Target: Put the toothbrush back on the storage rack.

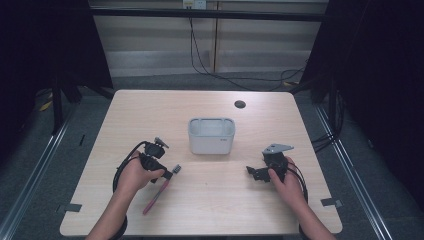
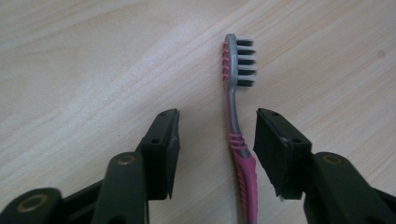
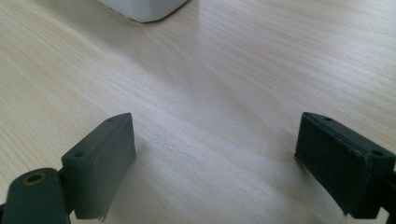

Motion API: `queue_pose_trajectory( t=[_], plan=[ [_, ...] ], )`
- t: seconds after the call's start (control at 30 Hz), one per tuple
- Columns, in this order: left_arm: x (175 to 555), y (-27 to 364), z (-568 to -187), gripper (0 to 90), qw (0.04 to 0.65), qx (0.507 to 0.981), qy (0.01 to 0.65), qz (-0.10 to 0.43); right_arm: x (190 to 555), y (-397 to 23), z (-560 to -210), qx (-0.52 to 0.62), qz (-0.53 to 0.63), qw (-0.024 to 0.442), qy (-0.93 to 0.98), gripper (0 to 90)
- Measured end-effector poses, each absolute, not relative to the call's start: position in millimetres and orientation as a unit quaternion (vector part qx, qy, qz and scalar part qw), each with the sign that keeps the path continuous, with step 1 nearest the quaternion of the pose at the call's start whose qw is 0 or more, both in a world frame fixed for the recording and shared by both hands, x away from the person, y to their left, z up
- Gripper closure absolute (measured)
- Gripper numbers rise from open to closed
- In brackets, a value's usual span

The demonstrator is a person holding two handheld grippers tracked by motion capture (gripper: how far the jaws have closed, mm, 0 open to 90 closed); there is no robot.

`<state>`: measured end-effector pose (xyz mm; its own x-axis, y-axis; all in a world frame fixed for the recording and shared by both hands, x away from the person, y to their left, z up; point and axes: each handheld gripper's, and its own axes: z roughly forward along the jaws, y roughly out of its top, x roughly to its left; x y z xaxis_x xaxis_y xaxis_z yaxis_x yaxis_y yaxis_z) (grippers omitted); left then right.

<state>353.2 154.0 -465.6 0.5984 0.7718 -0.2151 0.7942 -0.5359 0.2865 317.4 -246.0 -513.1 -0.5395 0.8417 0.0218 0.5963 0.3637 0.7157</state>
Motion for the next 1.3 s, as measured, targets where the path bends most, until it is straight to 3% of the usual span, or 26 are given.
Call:
queue_pose_trajectory(
  t=[0.37, 0.57, 1.3],
  plan=[
    [354, 146, -468, 65.7, 0.157, 0.877, 0.453, -0.039, 317, -246, -513, 0.446, 0.346, 0.178, 0.807, 11.3],
    [352, 139, -468, 82.3, 0.132, 0.885, 0.446, -0.027, 317, -246, -513, 0.446, 0.345, 0.177, 0.806, 11.4],
    [354, 156, -438, 83.5, 0.221, 0.859, 0.461, -0.036, 317, -246, -513, 0.446, 0.346, 0.177, 0.806, 11.3]
  ],
)
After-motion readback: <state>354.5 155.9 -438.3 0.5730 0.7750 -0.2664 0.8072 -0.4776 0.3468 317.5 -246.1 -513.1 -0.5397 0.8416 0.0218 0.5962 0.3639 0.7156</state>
